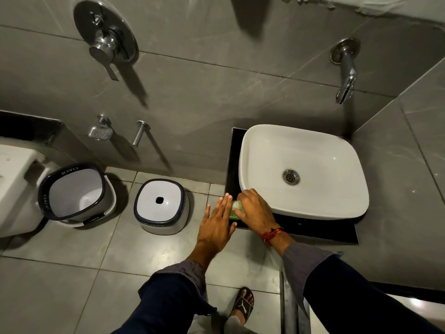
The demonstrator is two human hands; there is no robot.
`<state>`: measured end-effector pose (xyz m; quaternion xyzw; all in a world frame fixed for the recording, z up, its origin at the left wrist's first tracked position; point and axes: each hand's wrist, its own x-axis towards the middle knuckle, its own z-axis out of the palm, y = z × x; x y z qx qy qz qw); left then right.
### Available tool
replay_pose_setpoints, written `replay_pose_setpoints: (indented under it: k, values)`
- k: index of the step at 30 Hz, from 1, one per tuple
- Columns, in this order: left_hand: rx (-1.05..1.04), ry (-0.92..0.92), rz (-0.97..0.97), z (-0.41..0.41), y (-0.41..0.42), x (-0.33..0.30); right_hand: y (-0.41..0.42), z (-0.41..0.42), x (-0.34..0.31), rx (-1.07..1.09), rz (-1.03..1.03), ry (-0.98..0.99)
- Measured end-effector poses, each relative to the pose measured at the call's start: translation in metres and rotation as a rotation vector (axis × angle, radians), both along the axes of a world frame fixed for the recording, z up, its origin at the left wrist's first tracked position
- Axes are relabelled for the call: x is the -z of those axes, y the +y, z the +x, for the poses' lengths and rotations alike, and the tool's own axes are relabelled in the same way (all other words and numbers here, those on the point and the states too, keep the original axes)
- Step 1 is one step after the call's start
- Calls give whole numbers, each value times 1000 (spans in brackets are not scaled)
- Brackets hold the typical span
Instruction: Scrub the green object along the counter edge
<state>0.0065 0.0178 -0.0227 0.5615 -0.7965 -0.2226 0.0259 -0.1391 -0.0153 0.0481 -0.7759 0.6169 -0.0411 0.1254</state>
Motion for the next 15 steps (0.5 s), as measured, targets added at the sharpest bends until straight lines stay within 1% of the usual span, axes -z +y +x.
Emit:
replay_pose_setpoints:
  k: [4,6,9,11,15]
  values:
    - [-11,-42,-10,-6,0,-2,-2,9,-2,105,6,62]
    - [-8,-66,-13,-7,1,-2,2,12,-1,162,5,-17]
    - [18,-104,-16,-7,0,-1,12,9,3,129,17,-145]
    - [29,-107,-15,-10,-1,-1,14,3,6,110,9,-138]
    - [20,-119,-22,-11,0,1,10,6,10,163,1,-117]
